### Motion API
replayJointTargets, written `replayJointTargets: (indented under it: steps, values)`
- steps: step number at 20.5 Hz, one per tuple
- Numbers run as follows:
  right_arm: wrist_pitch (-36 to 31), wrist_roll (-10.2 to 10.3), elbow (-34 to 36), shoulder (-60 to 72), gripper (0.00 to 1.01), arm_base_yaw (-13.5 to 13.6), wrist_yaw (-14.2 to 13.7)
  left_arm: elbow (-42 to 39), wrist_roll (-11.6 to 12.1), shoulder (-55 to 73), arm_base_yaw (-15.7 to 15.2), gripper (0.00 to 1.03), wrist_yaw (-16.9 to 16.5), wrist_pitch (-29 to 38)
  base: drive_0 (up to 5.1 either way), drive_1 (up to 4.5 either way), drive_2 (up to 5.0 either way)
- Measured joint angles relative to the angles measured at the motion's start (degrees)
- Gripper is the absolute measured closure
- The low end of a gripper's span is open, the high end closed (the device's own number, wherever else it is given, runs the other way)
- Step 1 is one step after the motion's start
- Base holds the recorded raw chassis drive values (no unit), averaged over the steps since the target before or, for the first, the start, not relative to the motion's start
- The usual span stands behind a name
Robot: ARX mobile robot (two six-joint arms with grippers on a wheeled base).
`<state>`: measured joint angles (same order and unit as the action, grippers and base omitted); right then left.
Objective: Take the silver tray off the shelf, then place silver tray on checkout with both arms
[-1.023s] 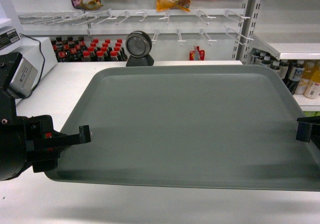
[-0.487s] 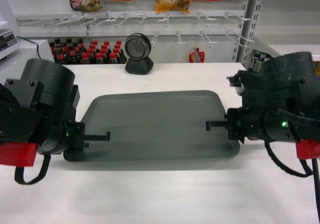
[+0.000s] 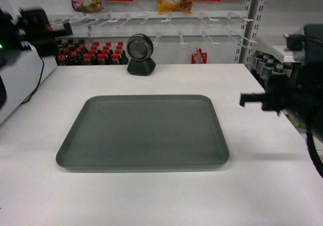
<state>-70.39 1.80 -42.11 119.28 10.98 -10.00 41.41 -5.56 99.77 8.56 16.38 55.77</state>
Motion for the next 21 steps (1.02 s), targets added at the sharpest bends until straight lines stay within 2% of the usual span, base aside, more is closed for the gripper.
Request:
replayJointTargets:
  steps: [1,2,3,5,7,11,12,13,14,15,17,21]
  values:
    - [-2.4,-0.4,4.7,-2.6,0.94,-1.1,0.2,-4.3,1.8,-1.7,-0.6,0.65,-4.5,6.4,0.0,0.00,0.0]
    - [-2.8,-0.8,7.9,-5.9,0.99,-2.3,0.7,-9.6,3.0,-2.6,-1.2,0.75,-7.9,9.4,0.0,0.00,0.0]
    - [-3.4,-0.9,11.4,-10.2,0.99,-3.3,1.2,-15.0,3.8,-3.6,-1.8,0.87,-9.7,10.4,0.0,0.00,0.0]
    - [-3.6,-1.0,17.2,-16.0,0.99,-3.6,2.6,-18.8,4.3,-7.8,-2.7,1.03,-10.4,11.2,0.0,0.00,0.0]
    - [-3.1,-1.2,22.8,-20.5,0.99,-4.6,4.0,-22.5,4.5,-14.6,-3.7,1.02,-11.2,11.8,0.0,0.00,0.0]
    - [-3.4,-1.4,30.8,-32.9,0.99,-6.6,5.5,-30.6,4.5,-23.6,-5.2,1.02,-13.3,8.1,0.0,0.00,0.0]
    - [-2.1,-1.4,32.5,-35.9,0.99,-6.9,6.1,-31.8,4.6,-26.8,-7.6,1.02,-16.0,7.1,0.0,0.00,0.0]
    - [-0.6,-1.4,34.1,-39.0,0.99,-7.8,7.1,-33.0,4.6,-29.6,-8.8,1.02,-15.7,5.7,0.0,0.00,0.0]
    - [1.4,-1.4,35.3,-42.1,0.99,-10.3,9.4,-34.4,4.6,-32.1,-8.8,1.02,-16.0,3.9,0.0,0.00,0.0]
    - [3.4,-1.4,36.4,-45.3,0.99,-11.1,9.5,-35.7,4.6,-34.7,-8.7,1.02,-16.2,2.0,0.0,0.00,0.0]
    - [12.9,-1.4,37.4,-54.4,0.99,-11.0,9.8,-37.3,4.6,-40.5,-8.6,1.02,-16.4,-1.6,0.0,0.00,0.0]
    - [22.4,-1.4,39.9,-67.8,0.99,-11.0,9.8,-39.7,4.6,-52.1,-8.6,1.02,-16.4,-10.8,0.0,0.00,0.0]
